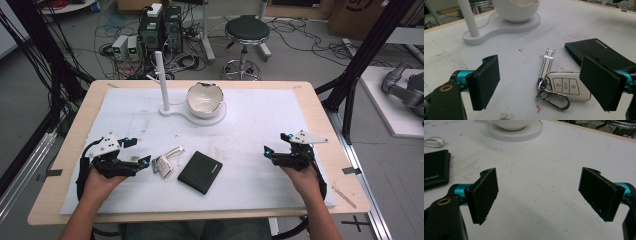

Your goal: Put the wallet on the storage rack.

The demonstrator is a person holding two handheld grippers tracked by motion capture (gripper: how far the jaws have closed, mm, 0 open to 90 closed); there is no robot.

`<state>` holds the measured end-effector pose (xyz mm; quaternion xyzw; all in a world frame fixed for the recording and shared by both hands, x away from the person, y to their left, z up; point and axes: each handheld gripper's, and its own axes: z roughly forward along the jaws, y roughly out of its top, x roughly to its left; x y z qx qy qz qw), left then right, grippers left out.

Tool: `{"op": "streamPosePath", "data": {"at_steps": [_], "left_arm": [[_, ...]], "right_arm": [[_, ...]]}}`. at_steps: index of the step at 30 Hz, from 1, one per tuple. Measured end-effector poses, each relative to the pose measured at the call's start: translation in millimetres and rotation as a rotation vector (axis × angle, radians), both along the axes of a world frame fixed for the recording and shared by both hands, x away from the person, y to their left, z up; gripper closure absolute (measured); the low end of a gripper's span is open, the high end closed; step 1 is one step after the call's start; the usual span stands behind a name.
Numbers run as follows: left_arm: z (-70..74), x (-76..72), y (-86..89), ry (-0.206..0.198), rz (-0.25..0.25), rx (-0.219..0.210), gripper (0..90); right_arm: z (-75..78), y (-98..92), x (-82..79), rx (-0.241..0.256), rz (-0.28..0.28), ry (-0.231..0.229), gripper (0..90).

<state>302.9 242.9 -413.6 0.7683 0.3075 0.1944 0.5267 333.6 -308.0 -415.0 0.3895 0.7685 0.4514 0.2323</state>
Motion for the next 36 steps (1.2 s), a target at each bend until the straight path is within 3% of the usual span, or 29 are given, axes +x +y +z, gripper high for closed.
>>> {"op": "streamPosePath", "data": {"at_steps": [10,17,23,29,36], "left_arm": [[-0.2,5.7,5.4,-0.009,0.025,0.005,16.7],[-1.8,8.5,5.5,-0.005,0.009,0.003,16.7],[2.4,5.1,4.3,-0.026,-0.008,-0.003,16.7],[1.6,7.9,4.5,-0.021,0.004,-0.012,16.7],[1.2,4.7,1.8,-0.021,-0.004,-0.003,16.7]], "right_arm": [[1.8,1.0,6.5,0.023,0.005,0.0,16.3],[4.4,6.8,0.2,0.017,0.026,0.001,16.3],[10.5,14.0,-2.2,0.017,0.043,-0.007,16.3],[11.8,16.9,-5.5,0.008,0.06,-0.018,16.3],[12.5,13.2,-4.9,0.045,0.05,0.006,16.3]]}}
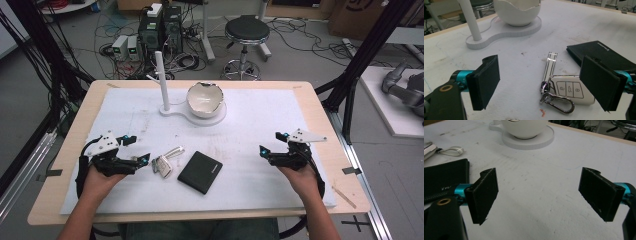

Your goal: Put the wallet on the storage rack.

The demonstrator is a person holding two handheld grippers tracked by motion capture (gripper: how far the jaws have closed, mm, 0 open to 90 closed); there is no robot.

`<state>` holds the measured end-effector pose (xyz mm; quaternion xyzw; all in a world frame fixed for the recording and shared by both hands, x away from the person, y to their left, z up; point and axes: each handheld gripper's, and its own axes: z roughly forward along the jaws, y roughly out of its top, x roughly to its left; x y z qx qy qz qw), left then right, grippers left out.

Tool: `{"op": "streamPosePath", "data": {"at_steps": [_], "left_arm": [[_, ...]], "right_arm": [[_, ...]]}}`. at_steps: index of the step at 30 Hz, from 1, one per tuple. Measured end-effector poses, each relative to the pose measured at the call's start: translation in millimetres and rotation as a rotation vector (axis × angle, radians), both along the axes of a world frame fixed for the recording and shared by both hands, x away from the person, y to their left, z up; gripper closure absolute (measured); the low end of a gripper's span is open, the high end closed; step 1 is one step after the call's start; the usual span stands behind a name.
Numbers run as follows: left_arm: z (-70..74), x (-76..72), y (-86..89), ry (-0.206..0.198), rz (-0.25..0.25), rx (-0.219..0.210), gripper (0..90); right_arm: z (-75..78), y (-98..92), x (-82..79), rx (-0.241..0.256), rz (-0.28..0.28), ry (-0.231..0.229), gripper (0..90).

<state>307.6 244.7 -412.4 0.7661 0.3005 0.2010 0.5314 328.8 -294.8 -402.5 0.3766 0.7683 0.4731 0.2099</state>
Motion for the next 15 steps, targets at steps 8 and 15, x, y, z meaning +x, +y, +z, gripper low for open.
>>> {"op": "streamPosePath", "data": {"at_steps": [8,15], "left_arm": [[0.3,-0.6,2.7,-0.005,0.007,-0.003,16.7],[0.7,-0.5,4.6,-0.009,0.01,-0.005,16.7]], "right_arm": [[0.3,9.8,1.1,0.007,0.019,0.019,16.3],[-0.3,23.5,0.4,0.011,0.062,0.051,16.3]]}}
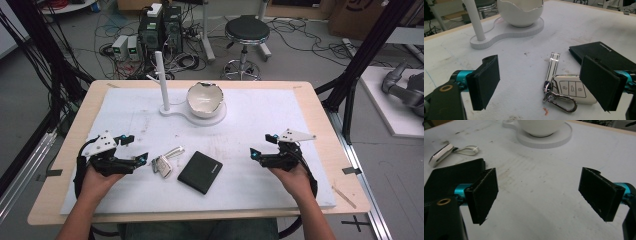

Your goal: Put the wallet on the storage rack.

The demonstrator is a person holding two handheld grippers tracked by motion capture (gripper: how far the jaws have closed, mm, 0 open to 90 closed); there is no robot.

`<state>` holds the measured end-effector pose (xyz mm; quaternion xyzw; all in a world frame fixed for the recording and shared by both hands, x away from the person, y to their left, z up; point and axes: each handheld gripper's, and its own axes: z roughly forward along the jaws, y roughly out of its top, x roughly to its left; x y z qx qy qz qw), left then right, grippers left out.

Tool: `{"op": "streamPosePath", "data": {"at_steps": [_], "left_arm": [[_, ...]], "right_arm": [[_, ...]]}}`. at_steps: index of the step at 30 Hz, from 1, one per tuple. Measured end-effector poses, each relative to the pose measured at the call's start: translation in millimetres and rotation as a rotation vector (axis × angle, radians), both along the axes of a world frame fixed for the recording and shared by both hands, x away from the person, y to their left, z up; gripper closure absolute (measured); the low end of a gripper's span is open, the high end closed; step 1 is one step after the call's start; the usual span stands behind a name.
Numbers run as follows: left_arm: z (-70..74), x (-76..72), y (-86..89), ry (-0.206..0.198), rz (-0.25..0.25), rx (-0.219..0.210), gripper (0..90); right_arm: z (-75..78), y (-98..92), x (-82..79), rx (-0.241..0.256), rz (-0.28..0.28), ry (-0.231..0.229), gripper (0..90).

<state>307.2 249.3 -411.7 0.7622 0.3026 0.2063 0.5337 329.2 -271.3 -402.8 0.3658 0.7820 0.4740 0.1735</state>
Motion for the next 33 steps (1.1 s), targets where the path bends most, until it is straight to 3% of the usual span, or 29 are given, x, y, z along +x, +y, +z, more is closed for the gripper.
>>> {"op": "streamPosePath", "data": {"at_steps": [10,15,18,23,28,31,33], "left_arm": [[-0.3,0.3,-0.7,-0.002,0.003,0.004,16.7],[-0.1,0.3,-0.3,-0.005,0.006,0.006,16.7],[0.0,0.1,0.0,-0.005,0.007,0.004,16.7],[0.0,0.2,0.2,-0.005,0.004,0.006,16.7],[-0.4,-0.2,-0.8,-0.005,0.003,0.013,16.7],[-0.8,-0.7,-0.3,-0.003,0.008,0.012,16.7],[-0.7,-0.9,0.6,-0.004,0.01,0.014,16.7]], "right_arm": [[-9.2,34.0,-0.2,-0.018,0.067,0.075,16.3],[-17.9,49.7,3.6,-0.027,0.121,0.177,16.3],[-21.2,54.4,5.4,-0.048,0.132,0.207,16.3],[-30.5,69.8,8.8,-0.008,0.17,0.283,16.4],[-35.5,81.4,11.6,-0.013,0.196,0.32,17.8],[-38.9,87.4,13.3,-0.019,0.218,0.337,25.3],[-41.8,90.2,15.2,-0.028,0.214,0.348,25.4]]}}
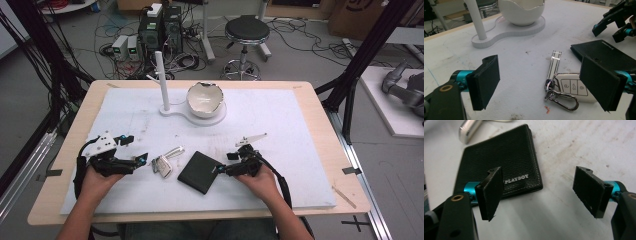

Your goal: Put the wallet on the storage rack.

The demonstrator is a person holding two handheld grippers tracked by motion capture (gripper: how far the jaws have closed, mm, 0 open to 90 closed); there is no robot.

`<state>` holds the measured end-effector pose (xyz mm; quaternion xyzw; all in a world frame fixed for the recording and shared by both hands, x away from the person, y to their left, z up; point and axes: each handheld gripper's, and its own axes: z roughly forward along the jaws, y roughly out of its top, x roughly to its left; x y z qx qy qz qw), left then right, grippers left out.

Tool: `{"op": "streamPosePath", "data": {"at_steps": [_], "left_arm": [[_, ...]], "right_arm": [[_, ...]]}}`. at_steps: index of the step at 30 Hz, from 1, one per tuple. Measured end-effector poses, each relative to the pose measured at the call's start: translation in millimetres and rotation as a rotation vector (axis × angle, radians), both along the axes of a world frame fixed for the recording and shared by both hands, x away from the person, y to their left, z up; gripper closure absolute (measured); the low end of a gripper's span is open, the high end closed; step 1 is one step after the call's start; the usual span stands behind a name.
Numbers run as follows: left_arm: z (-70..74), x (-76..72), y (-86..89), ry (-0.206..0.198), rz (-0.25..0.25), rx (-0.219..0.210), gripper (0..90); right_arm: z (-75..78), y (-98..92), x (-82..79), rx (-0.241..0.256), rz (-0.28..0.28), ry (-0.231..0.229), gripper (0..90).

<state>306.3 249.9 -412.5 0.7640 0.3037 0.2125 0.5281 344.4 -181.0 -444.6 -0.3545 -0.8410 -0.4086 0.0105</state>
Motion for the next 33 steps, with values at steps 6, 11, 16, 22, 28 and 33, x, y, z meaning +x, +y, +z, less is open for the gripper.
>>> {"op": "streamPosePath", "data": {"at_steps": [6,11,16,22,28,33], "left_arm": [[0.2,-0.9,2.9,-0.002,0.005,-0.001,16.7],[0.5,-1.9,3.4,-0.001,0.009,-0.001,16.7],[0.1,-1.9,3.4,0.002,0.016,0.004,16.7],[0.2,-2.3,2.6,0.001,0.012,0.01,16.7],[0.1,-3.2,3.0,0.001,0.018,0.011,16.7],[0.1,-3.4,4.1,-0.003,0.017,0.014,16.7]], "right_arm": [[-2.9,2.6,2.5,0.043,0.024,0.053,35.7],[-3.3,8.9,-0.9,0.051,0.062,0.087,42.7],[-1.0,15.0,-5.9,-0.024,0.069,0.016,49.8],[0.5,16.5,-5.7,-0.051,0.076,0.004,55.1],[0.6,11.8,-2.0,-0.032,0.056,0.041,65.9],[0.9,5.4,1.2,-0.004,0.039,0.097,76.5]]}}
